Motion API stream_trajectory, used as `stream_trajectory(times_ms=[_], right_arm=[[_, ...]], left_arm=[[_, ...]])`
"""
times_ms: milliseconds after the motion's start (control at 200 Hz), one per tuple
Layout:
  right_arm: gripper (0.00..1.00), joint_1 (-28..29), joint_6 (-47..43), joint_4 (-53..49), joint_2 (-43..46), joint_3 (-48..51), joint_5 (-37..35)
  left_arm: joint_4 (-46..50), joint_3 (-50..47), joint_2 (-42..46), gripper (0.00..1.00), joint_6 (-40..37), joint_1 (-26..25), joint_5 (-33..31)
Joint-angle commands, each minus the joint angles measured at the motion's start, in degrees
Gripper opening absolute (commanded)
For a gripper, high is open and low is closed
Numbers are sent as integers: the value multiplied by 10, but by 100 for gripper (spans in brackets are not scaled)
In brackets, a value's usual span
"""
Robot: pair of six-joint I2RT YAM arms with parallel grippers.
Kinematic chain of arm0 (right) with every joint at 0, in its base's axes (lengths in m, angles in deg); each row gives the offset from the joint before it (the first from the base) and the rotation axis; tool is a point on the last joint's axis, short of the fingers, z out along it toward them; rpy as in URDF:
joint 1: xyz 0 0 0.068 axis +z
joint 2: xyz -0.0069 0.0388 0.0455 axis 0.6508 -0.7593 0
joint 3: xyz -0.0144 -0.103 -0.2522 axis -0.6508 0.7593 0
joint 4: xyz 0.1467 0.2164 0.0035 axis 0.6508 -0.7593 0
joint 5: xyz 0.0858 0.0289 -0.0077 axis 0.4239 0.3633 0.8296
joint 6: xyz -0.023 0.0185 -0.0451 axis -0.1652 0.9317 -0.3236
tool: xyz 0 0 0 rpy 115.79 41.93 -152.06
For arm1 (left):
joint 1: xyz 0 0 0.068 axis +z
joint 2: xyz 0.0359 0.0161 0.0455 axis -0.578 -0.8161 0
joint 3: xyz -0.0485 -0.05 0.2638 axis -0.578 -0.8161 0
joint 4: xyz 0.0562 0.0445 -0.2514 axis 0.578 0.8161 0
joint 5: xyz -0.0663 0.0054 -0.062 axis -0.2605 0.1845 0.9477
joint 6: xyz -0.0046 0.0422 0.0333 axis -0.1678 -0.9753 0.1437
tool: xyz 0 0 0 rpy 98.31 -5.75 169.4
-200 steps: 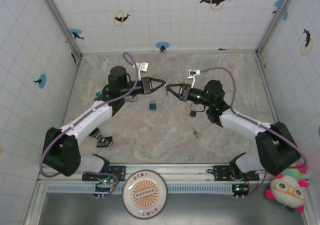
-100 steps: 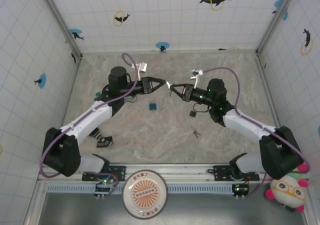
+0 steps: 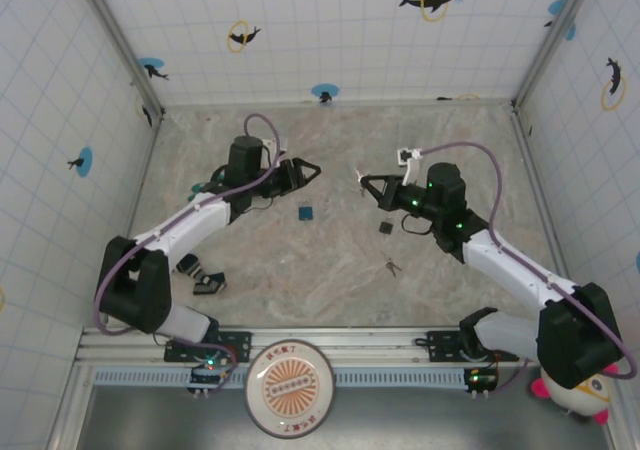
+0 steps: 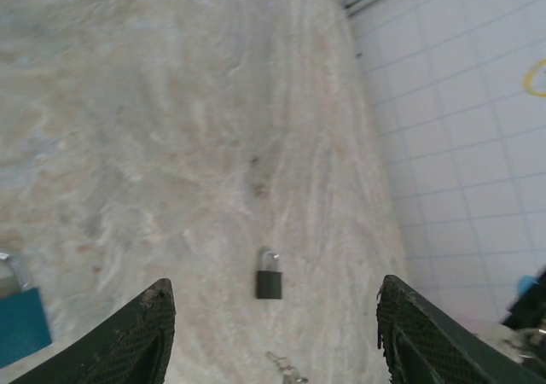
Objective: Unlock with the key
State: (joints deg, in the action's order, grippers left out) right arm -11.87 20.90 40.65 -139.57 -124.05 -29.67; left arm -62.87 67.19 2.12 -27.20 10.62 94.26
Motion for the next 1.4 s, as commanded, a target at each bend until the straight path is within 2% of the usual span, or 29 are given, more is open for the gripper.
stream_trajectory(times_ms=[0,215,375,395,510,656,886,1216,1396], right_arm=[[0,-3,-26,-30,20,8,-32],[0,-4,-43,-65,40,17,-70],[0,-4,-44,-70,47,29,-86],[0,-4,-44,-70,47,31,-87],[0,-4,-42,-70,47,35,-89],[0,-4,-38,-63,45,41,-90],[0,-4,-30,-47,44,54,-91],[0,-4,-22,-29,37,66,-92],[0,-4,-18,-21,34,75,-94]], left_arm=[[98,44,-43,64,-23,0,-54],[227,112,-122,65,-38,-9,-151],[274,140,-178,63,-46,-14,-201],[278,150,-185,63,-48,-34,-205],[319,193,-227,61,-54,-55,-241],[333,211,-258,60,-54,-66,-247],[360,223,-270,58,-49,-73,-294],[357,237,-301,57,-47,-86,-294],[369,240,-314,48,-50,-88,-311]])
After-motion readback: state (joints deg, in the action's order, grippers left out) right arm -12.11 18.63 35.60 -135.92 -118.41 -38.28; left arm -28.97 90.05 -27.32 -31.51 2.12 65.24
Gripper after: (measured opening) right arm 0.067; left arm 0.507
